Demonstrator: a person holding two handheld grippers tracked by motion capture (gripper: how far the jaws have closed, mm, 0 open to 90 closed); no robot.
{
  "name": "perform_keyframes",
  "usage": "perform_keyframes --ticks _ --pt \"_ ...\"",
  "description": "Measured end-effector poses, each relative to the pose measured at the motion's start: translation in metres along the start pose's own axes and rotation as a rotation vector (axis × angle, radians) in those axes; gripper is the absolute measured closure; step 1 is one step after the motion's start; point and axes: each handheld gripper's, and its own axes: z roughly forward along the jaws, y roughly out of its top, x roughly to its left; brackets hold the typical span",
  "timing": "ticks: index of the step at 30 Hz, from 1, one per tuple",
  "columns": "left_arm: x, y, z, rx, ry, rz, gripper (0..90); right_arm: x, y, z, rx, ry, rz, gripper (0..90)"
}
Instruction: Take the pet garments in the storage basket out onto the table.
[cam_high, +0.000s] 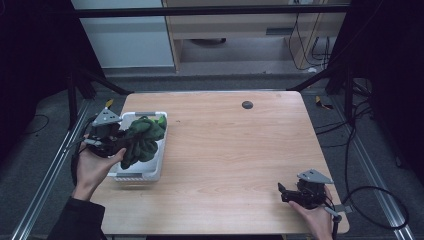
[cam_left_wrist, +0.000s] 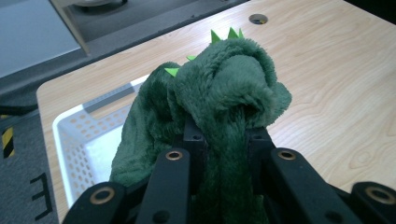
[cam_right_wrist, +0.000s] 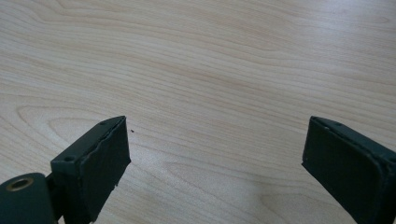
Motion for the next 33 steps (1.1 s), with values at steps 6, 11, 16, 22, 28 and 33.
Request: perform_keyframes --ticks 6,11,16,22,28,33 --pt "-0.016 0.007 -0.001 0.000 -0.048 0.040 76.1 0.000 0.000 0.000 -0.007 0.001 -0.004 7.3" --pt "-0.026 0.012 0.002 0.018 -0.072 0.074 76.0 0.000 0.000 -0.001 -0.009 0.002 -0.006 7.2" --pt "-0.035 0.016 0.005 0.023 -0.096 0.092 76.1 0.000 0.001 -0.002 -0.016 0.001 -0.002 7.3" --pt "-0.042 0.019 0.008 0.023 -0.118 0.098 76.1 0.000 0.001 -0.002 -0.027 0.000 -0.008 7.2" --pt "-0.054 0.022 0.016 0.034 -0.145 0.121 76.1 -0.001 0.001 -0.003 -0.050 0.012 0.002 7.0" --pt "-0.063 0.023 0.024 0.049 -0.165 0.136 76.1 -0.002 0.002 -0.005 -0.069 0.010 0.017 7.1"
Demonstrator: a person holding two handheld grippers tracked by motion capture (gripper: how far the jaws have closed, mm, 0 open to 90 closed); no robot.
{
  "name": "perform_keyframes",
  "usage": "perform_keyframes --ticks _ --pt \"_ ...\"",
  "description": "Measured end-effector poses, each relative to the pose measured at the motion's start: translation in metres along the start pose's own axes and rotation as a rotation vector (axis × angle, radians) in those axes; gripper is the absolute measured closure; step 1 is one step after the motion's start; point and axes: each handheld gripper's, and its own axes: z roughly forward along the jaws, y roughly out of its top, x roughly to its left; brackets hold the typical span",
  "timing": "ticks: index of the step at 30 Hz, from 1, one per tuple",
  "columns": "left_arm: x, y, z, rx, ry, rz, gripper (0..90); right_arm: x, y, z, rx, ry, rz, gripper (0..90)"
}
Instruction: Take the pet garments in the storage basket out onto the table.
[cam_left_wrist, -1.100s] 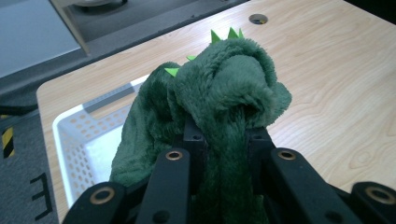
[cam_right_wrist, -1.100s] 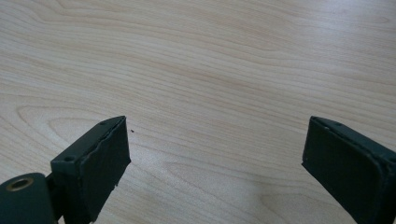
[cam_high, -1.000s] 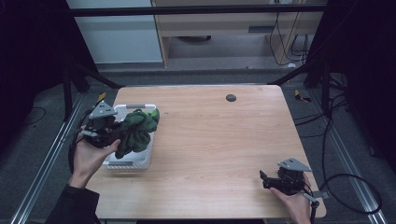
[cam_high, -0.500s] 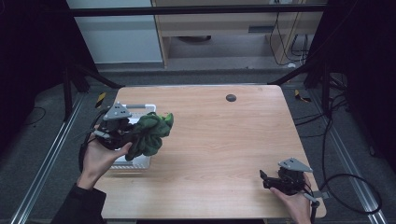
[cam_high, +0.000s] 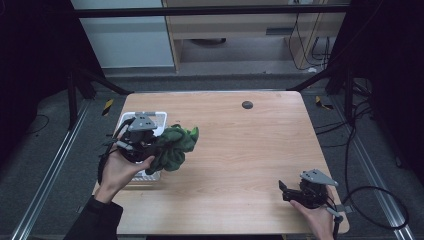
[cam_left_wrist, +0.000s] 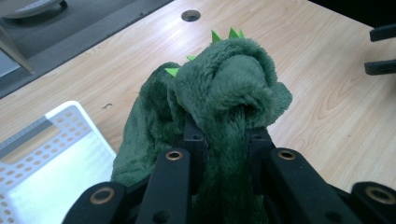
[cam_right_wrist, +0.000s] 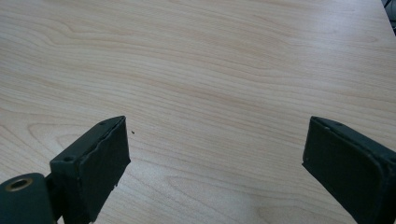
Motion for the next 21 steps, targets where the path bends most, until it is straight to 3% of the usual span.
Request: perform_keyframes --ticks 11,21 --pt "-0.016 0.007 0.020 0.034 -0.050 0.043 76.1 0.000 -0.001 0.000 -0.004 -0.007 -0.018 7.2" --pt "-0.027 0.007 0.042 0.063 -0.086 0.057 76.1 -0.002 0.000 0.000 -0.017 -0.013 -0.029 7.1"
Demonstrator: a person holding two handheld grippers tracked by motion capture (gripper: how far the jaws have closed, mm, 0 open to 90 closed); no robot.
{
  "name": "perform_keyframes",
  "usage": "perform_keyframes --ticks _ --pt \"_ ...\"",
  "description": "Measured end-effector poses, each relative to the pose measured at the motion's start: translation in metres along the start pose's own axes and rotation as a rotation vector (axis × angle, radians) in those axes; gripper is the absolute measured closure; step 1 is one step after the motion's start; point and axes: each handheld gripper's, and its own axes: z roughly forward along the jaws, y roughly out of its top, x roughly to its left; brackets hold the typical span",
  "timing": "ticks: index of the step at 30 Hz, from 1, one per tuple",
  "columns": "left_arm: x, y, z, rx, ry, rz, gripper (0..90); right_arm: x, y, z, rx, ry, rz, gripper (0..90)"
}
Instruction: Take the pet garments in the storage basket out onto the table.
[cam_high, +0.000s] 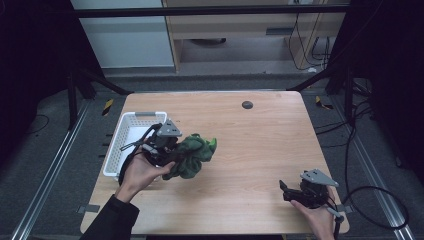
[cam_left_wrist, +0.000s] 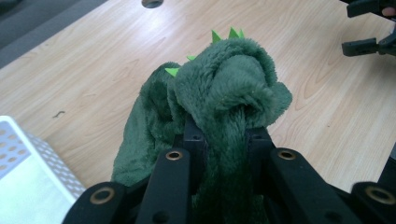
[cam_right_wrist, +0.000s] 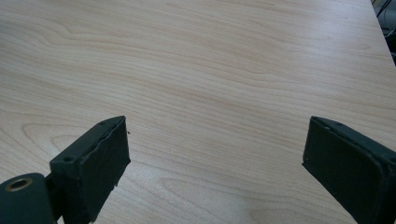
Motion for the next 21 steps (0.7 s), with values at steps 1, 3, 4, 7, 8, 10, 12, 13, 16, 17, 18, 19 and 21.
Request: perform_keyframes --ticks 1,3,4,7,8,10,12,13,16,17,18,19,21 --pt "-0.001 0.000 0.002 0.004 -0.006 0.004 76.1 0.000 0.000 0.000 0.000 0.000 0.002 7.1" --pt "-0.004 0.000 0.007 0.010 -0.017 0.007 76.0 0.000 0.000 0.000 -0.002 -0.001 0.001 7.1" --pt "-0.005 0.000 0.010 0.015 -0.021 0.009 76.0 0.000 0.000 0.000 -0.004 0.000 -0.001 7.1" --pt "-0.009 0.000 0.018 0.026 -0.034 0.015 76.1 0.000 0.000 0.000 -0.005 -0.002 -0.003 7.1" --pt "-0.010 0.000 0.021 0.032 -0.038 0.019 76.1 0.000 0.000 0.000 -0.005 -0.002 -0.004 7.1" --pt "-0.013 0.000 0.026 0.044 -0.046 0.030 76.1 0.000 0.001 -0.001 -0.005 0.000 0.004 7.1" --pt "-0.014 0.000 0.028 0.047 -0.049 0.032 76.1 0.000 0.001 -0.001 -0.005 0.000 0.003 7.1" --pt "-0.017 -0.001 0.032 0.050 -0.056 0.035 76.1 0.000 0.000 0.000 -0.005 -0.003 -0.003 7.1" --pt "-0.019 -0.003 0.038 0.062 -0.066 0.039 76.1 0.001 0.000 -0.001 -0.003 0.000 -0.005 7.1" --pt "-0.019 -0.004 0.040 0.066 -0.068 0.041 76.1 0.001 0.000 -0.001 -0.004 0.000 -0.004 7.1" --pt "-0.019 -0.004 0.040 0.066 -0.068 0.041 76.1 0.000 0.000 0.000 -0.006 -0.002 -0.008 7.1" --pt "-0.020 -0.005 0.044 0.072 -0.072 0.040 76.1 0.000 0.000 0.000 -0.006 -0.002 -0.007 7.1" --pt "-0.020 -0.007 0.048 0.076 -0.079 0.035 76.1 0.000 0.000 0.000 -0.005 -0.002 -0.008 7.1"
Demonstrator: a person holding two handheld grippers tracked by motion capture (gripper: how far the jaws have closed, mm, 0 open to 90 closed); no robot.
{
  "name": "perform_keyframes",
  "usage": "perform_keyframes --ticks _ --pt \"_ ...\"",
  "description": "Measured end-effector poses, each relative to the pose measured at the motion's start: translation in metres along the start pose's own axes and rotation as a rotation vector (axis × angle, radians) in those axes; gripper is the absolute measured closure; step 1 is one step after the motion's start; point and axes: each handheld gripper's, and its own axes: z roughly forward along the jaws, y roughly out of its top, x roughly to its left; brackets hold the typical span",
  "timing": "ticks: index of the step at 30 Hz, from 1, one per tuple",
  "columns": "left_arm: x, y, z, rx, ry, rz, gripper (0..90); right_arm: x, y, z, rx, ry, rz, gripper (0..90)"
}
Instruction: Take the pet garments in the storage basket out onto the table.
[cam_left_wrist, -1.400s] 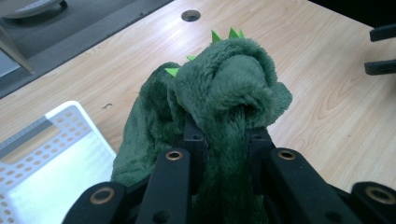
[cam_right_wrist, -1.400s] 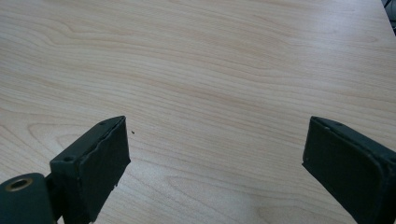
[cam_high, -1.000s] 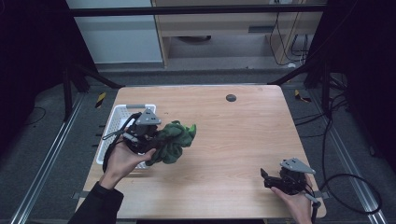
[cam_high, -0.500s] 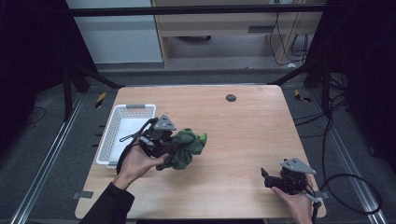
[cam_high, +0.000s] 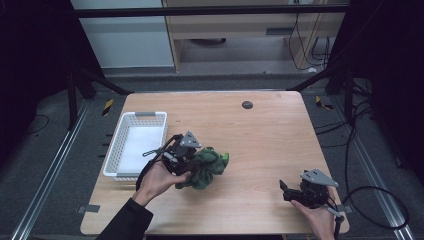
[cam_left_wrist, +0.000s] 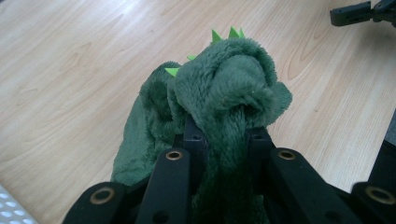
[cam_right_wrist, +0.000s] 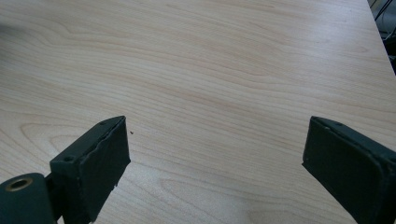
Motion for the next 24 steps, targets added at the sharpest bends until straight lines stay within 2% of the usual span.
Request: perform_keyframes --ticks 14,24 --pt "-0.009 -0.006 0.027 0.056 -0.036 0.020 76.1 0.000 0.000 0.000 0.001 0.001 -0.002 7.1" --pt "-0.014 -0.012 0.043 0.072 -0.057 0.023 75.9 0.001 0.000 0.000 0.004 0.003 -0.004 7.0"
